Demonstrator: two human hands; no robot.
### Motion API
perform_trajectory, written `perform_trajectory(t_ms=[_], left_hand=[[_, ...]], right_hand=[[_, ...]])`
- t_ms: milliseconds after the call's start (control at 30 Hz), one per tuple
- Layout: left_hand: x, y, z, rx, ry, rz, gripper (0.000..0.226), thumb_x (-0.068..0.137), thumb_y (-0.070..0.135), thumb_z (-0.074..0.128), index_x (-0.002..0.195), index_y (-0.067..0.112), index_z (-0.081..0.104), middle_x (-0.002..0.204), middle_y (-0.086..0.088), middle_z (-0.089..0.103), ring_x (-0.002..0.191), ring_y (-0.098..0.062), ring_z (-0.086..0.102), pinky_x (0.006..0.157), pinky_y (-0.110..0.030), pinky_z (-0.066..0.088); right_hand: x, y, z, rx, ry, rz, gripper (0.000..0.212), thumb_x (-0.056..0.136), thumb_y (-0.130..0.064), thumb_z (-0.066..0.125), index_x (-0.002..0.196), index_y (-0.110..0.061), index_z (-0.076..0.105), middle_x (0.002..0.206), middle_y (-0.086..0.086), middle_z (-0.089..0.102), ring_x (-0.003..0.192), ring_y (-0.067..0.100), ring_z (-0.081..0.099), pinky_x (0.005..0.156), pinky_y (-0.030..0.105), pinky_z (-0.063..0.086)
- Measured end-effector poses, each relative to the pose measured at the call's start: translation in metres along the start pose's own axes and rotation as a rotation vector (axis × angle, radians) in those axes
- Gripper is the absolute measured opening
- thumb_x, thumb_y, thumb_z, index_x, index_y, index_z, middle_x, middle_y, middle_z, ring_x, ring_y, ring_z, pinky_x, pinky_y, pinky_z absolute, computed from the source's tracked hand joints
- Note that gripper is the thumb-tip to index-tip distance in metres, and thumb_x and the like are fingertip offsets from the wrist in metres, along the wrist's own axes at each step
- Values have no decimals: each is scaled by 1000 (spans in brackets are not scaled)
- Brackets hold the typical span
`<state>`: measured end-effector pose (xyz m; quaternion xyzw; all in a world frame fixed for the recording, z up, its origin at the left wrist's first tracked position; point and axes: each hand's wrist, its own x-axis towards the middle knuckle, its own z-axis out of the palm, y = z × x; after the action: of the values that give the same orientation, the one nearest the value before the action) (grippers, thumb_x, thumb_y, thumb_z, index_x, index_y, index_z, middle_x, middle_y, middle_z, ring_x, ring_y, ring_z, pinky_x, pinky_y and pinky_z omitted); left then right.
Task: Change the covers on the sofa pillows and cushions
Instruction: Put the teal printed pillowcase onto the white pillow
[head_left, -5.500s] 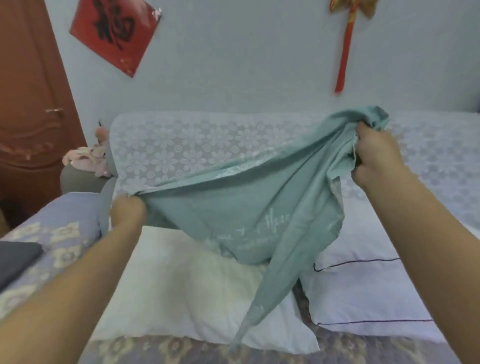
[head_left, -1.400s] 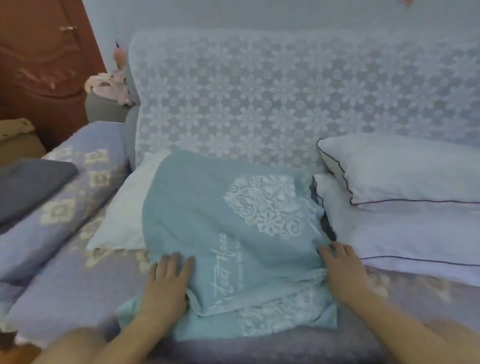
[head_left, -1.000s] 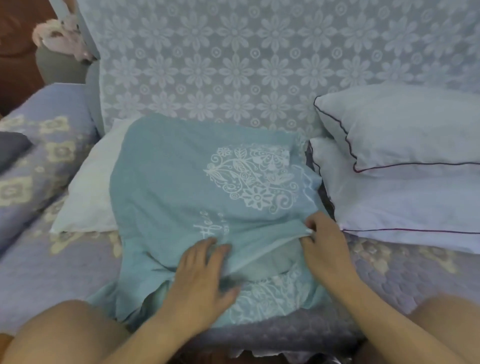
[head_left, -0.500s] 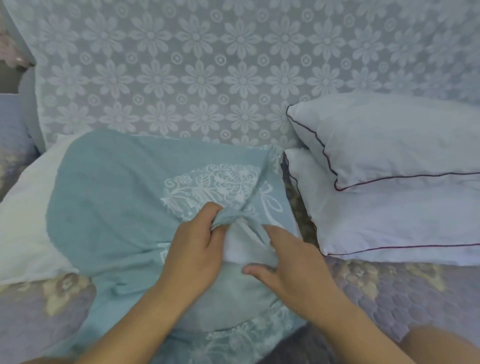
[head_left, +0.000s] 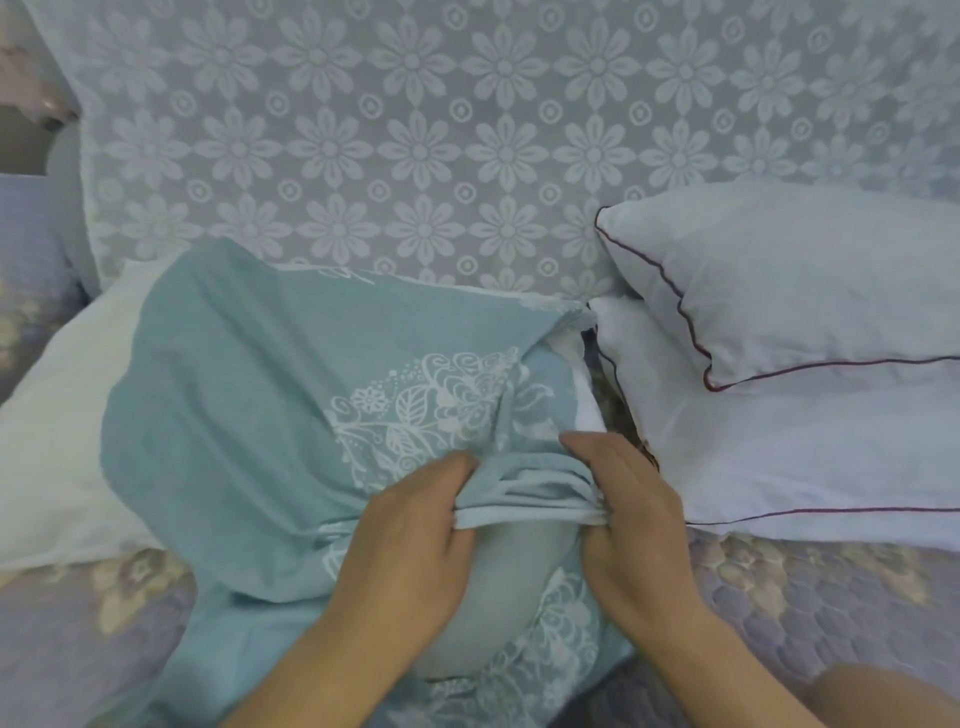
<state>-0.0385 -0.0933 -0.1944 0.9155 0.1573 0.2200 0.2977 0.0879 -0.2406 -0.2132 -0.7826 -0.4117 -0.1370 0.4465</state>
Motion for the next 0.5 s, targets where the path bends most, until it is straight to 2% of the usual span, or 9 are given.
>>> perform_trajectory(t_ms=[67,133,200,233,267,333,367,433,500], left_hand=[[-1,3,-1,17,22,15,11,81,23,44,86,30,50,64,16,51,59,-1,48,53,-18,35],[0,3,-4,43,61,50,8,82,27,44,85,34,43,63,13,53,56,-7,50,50,-24,34],[4,1,-12,-45,-15,52,7,80,42,41,87,38,41,63,13,55,59,-10,54,52,-29,38],[5,-2,-14,-58,-91,41,15,79,51,43,90,40,44,68,14,58,64,-8,57,54,-28,42],[6,-4,-16,17,-190,39,25,80,60,46,98,41,47,76,15,63,72,-6,60,59,-28,46],[3,-7,-15,291,-241,86,31,88,61,51,113,42,51,93,13,67,87,-7,64,68,-30,48],[3,-5,-13,411,-234,90,23,92,49,51,114,40,54,95,9,66,89,-14,65,67,-31,47],[3,-1,-11,413,-169,118,22,88,30,45,96,31,65,87,6,62,81,-19,65,61,-31,46],[6,-1,-12,282,-93,202,27,86,28,45,90,24,71,100,4,63,95,-19,61,76,-32,49]], right_hand=[[-5,-6,-3,2,11,34,68,69,1,40,129,-28,53,101,-13,53,91,4,52,77,16,43],[-4,-9,-6,-99,-45,-1,55,77,-13,44,129,-30,50,94,-11,47,80,7,48,62,25,44],[-4,-7,-8,-259,-166,-127,29,78,-28,61,106,-28,56,82,-7,46,65,16,48,50,29,39],[-5,-5,-8,-325,-215,-180,28,69,-23,70,86,-27,48,74,-5,45,57,20,46,48,30,34],[-6,-2,-7,-371,-226,-194,41,59,-14,71,74,-27,34,67,-4,41,52,22,42,48,31,28],[-3,6,-7,-375,-165,-116,41,54,-6,59,69,-25,26,65,-3,37,52,23,37,50,31,23],[-2,9,-8,-342,-123,-91,35,54,-3,56,66,-22,30,69,-2,40,57,22,39,50,31,26],[-1,12,-8,-231,-72,-83,23,57,5,59,67,-12,48,84,-1,54,73,22,51,58,34,42],[-2,8,-7,-36,-47,2,26,63,5,56,82,-10,66,94,-5,66,84,15,62,71,30,50]])
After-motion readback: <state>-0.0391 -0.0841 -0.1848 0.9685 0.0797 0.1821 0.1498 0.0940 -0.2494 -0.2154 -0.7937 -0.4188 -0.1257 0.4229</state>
